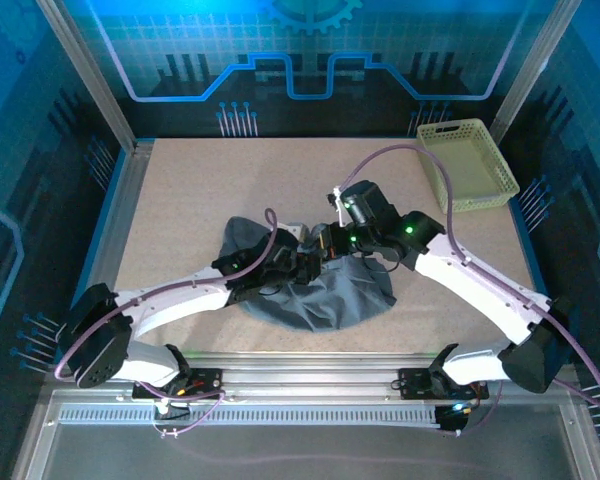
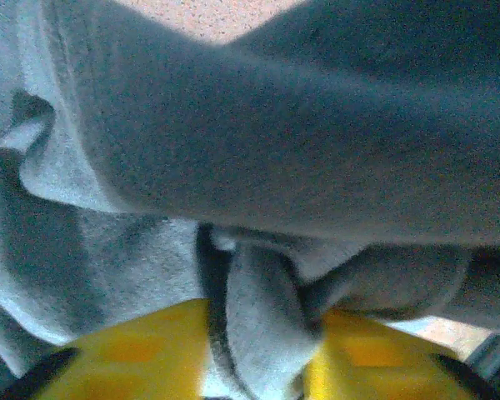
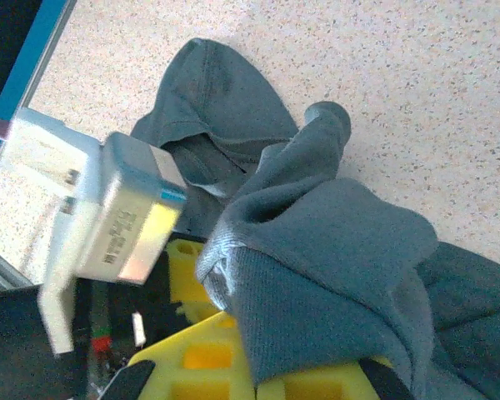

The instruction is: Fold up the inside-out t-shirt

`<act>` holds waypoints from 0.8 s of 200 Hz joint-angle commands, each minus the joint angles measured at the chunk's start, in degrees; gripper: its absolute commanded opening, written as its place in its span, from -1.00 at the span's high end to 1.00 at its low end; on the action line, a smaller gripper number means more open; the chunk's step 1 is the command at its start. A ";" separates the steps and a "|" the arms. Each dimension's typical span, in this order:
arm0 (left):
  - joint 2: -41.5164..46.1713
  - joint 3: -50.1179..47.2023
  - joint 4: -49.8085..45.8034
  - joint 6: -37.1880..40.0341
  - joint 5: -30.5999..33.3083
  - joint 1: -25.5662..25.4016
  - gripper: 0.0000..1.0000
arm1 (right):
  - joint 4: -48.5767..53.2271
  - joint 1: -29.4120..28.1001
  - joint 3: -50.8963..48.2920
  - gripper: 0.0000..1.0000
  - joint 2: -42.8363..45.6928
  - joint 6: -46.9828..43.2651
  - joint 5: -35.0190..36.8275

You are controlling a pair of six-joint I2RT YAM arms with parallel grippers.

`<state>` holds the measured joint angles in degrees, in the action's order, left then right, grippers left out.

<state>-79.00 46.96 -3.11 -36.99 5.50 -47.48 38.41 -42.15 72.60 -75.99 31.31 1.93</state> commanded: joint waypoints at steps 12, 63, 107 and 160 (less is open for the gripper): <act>1.04 -5.20 1.37 3.17 0.66 -0.97 0.65 | 1.22 3.88 0.01 1.00 2.70 1.29 1.25; 4.46 -11.78 4.16 5.88 0.74 -1.47 0.98 | 1.78 8.22 -1.20 1.00 1.64 1.20 -1.06; 3.69 -8.57 2.53 7.60 2.10 -1.48 0.61 | 0.70 7.51 -1.38 0.93 0.22 -0.43 -5.88; 13.73 -5.49 0.93 18.82 18.08 -10.95 -0.15 | -0.96 4.36 -2.01 0.94 0.71 0.29 -6.97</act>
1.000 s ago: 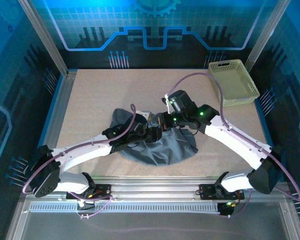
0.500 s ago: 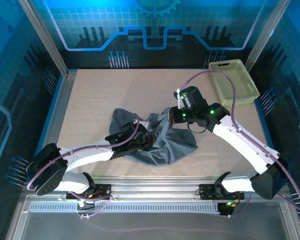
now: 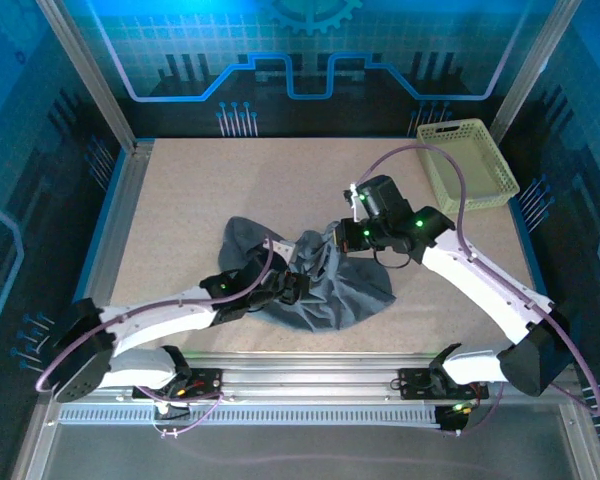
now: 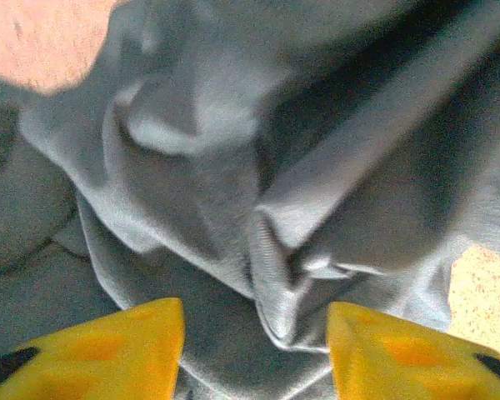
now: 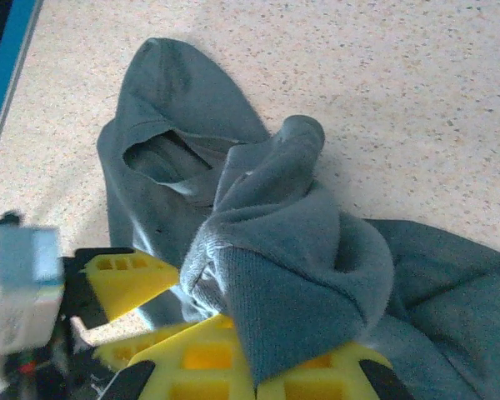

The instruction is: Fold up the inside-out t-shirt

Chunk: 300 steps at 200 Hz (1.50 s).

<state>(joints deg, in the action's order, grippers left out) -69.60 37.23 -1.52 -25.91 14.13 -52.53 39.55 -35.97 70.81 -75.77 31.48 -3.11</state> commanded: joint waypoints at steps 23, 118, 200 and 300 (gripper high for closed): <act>5.79 3.31 3.19 6.25 6.41 -6.60 -0.20 | -2.37 -3.96 0.92 0.95 0.58 0.34 -0.96; -2.65 4.59 11.82 2.01 3.94 -6.43 -0.20 | -4.10 -7.15 2.17 0.96 1.63 -0.13 -1.72; -0.47 5.40 8.82 0.00 5.42 -5.91 0.97 | -0.54 -6.74 2.66 0.97 0.30 -0.58 7.86; 10.33 4.90 3.58 -6.00 -5.14 4.02 1.00 | -6.34 -6.48 -5.12 0.03 7.25 -9.89 11.95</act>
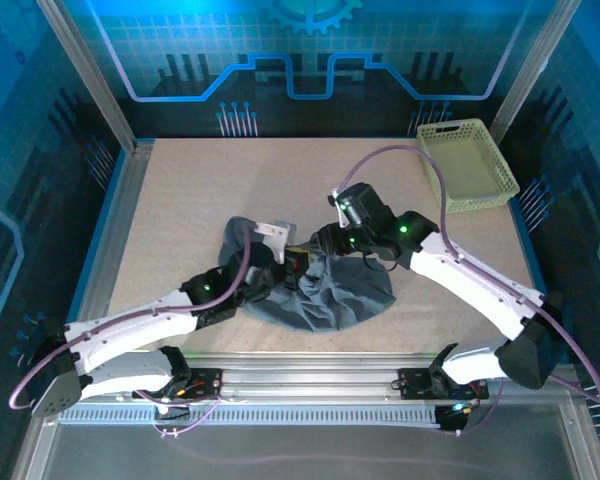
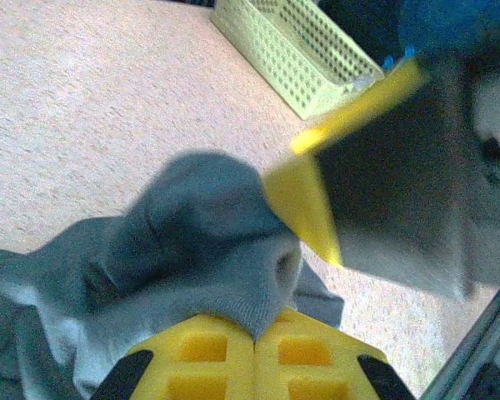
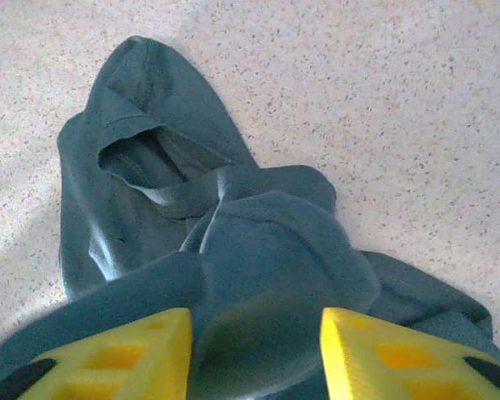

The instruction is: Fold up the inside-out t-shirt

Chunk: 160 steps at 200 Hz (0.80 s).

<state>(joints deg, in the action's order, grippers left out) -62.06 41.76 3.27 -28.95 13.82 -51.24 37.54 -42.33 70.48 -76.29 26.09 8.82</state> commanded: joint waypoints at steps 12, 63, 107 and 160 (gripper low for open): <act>3.18 0.73 -1.86 -2.46 -5.24 3.31 1.00 | -7.31 -0.50 -8.08 0.02 10.29 -5.61 -2.15; 4.69 0.40 -1.51 -2.78 -8.45 5.61 1.00 | -18.18 -5.02 -17.88 0.07 8.97 -3.23 -6.97; 5.97 0.10 -1.86 -3.39 -9.23 6.40 1.00 | -20.65 -6.57 -17.99 0.09 1.16 -2.94 -1.74; 6.77 0.00 -2.95 -3.17 -10.55 9.23 1.00 | -19.80 -5.23 -15.58 0.79 -1.41 -6.57 1.28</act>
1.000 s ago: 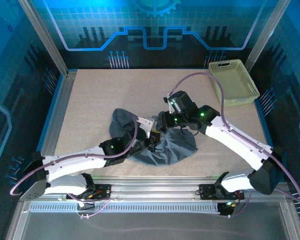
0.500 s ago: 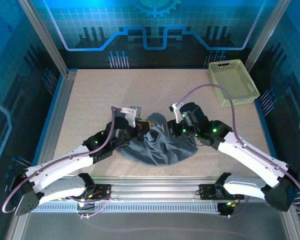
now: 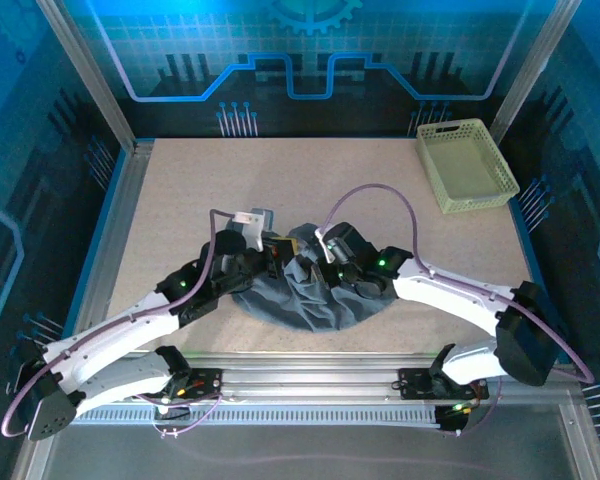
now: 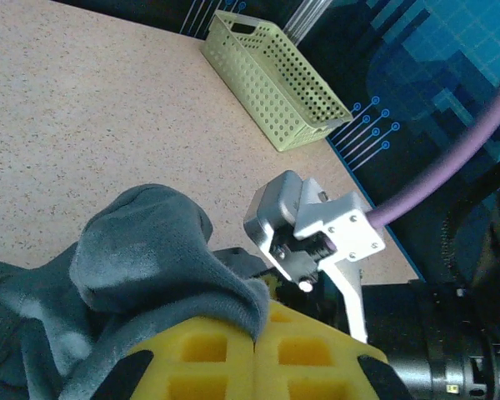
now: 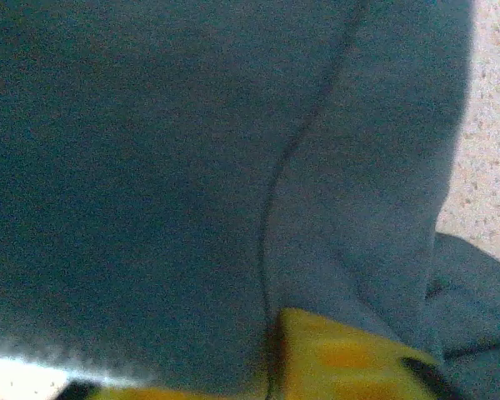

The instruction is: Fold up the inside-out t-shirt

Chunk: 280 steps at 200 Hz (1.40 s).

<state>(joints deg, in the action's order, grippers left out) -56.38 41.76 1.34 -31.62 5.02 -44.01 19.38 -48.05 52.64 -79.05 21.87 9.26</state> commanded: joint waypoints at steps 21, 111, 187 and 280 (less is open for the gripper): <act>0.48 -0.20 -2.67 -0.29 -2.11 4.80 0.99 | -0.21 1.46 0.94 0.94 4.37 -2.88 -2.57; -15.42 5.36 -21.54 0.89 9.38 10.34 0.26 | -2.24 5.96 0.17 0.98 -1.48 3.99 -14.74; -3.69 -7.62 -9.99 -5.43 -2.71 10.25 -0.41 | -1.93 8.59 3.38 0.95 -6.60 4.24 -15.80; -9.05 -9.74 -0.05 -10.92 -7.74 10.81 -0.05 | -3.07 8.69 1.57 0.95 -5.51 4.52 -16.29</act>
<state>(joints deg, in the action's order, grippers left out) -64.16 32.42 -2.59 -40.29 -0.60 -33.93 17.89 -40.05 54.48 -85.21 25.71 -6.26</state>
